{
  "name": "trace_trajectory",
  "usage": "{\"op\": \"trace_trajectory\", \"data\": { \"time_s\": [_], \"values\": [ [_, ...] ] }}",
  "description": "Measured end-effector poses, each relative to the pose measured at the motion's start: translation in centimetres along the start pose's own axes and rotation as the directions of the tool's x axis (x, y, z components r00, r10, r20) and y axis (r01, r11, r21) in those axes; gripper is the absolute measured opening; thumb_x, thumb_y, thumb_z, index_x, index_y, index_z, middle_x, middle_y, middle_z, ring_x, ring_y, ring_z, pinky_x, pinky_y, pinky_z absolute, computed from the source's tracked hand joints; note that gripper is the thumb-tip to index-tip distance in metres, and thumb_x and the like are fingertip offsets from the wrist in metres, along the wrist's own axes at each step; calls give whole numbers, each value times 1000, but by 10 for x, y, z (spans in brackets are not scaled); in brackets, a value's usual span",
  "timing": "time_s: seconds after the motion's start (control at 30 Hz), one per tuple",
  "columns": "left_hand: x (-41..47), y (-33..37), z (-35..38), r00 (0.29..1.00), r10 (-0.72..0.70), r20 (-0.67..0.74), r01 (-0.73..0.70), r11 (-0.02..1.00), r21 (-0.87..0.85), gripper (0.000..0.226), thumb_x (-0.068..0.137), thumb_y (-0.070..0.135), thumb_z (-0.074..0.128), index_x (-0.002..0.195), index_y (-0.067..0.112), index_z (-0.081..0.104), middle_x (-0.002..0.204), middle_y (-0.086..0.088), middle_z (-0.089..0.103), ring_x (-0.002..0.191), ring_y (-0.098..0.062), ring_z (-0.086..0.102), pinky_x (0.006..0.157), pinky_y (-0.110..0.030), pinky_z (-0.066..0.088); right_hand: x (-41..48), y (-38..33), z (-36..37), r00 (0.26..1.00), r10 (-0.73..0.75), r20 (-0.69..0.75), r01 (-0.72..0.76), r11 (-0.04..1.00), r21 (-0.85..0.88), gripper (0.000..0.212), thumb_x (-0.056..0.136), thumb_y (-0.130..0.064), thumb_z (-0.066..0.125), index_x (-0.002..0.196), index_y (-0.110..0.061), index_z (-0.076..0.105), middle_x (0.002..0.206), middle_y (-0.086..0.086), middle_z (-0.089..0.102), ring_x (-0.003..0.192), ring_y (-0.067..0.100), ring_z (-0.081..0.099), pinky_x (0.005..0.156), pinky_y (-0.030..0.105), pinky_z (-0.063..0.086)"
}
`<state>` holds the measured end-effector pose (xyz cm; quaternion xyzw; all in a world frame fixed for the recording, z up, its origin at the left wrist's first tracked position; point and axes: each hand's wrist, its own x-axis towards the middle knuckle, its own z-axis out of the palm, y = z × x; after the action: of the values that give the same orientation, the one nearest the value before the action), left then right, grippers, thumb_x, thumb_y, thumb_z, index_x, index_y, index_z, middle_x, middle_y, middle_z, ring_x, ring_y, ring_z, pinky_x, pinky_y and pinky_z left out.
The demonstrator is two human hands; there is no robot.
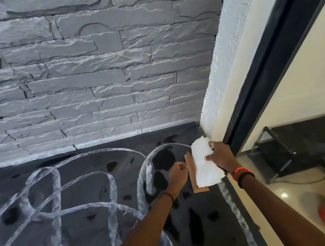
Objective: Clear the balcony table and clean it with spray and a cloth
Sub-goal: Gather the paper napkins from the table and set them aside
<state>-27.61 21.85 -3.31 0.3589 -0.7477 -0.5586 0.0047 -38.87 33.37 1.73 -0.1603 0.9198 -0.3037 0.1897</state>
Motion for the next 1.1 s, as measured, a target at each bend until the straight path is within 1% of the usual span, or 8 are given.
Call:
{"op": "trace_trajectory", "data": {
  "time_s": [0.2,0.37,0.5,0.6,0.7,0.83,0.97,1.1],
  "values": [
    [6,-2,4,1000,2,13,-2,1000,19,24,96,13,47,117,6,56,119,-7,60,97,-11,50,79,-22,35,9,-4,10,997,-34,66,38,997,-64,54,74,-9,75,123,3,55,124,16,59,114,29,55,95,32,42],
    [12,-4,5,1000,-3,20,3,1000,18,10,97,15,46,104,15,53,106,-1,57,96,-12,51,79,-23,37,9,0,20,996,-50,79,56,996,-74,60,73,-12,76,128,-2,53,125,13,59,114,27,56,96,33,44],
    [15,-4,7,1000,-3,28,2,999,35,23,96,13,45,114,8,58,112,-3,59,101,-16,54,83,-25,40,10,6,23,996,-57,69,59,998,-26,56,73,-13,76,124,-3,54,122,10,61,111,24,57,87,22,41],
    [16,-6,12,999,-4,53,1,998,63,30,96,13,43,121,9,60,122,-5,61,112,-21,57,86,-26,41,9,7,18,999,-39,26,38,998,48,44,80,-26,72,116,-5,59,105,3,63,93,15,56,78,16,34],
    [17,-7,16,997,-1,83,-4,998,55,34,97,12,39,122,10,62,124,-7,63,113,-24,58,91,-29,43,9,13,17,997,69,-31,-62,982,179,35,91,-38,56,103,-6,64,91,3,61,84,17,54,73,23,35],
    [12,-8,21,990,-55,130,63,996,-59,37,101,15,35,135,12,50,134,-5,55,122,-21,52,96,-25,38,10,40,30,978,209,14,-197,897,395,33,96,-30,47,92,-3,65,97,21,67,92,35,62,87,46,49],
    [11,-15,30,987,-71,145,94,983,-157,40,100,12,37,139,14,46,136,-5,55,122,-21,53,107,-34,41,-3,47,40,969,186,165,-246,822,514,22,96,-8,46,102,1,65,100,20,67,83,25,61,68,30,48],
    [11,-22,33,984,-102,147,134,964,-229,44,97,12,41,141,14,45,134,-6,56,121,-20,54,106,-40,44,-15,43,41,972,147,185,-230,760,607,17,93,-6,52,104,-8,65,92,11,67,78,20,62,61,20,50]
  ]
}}
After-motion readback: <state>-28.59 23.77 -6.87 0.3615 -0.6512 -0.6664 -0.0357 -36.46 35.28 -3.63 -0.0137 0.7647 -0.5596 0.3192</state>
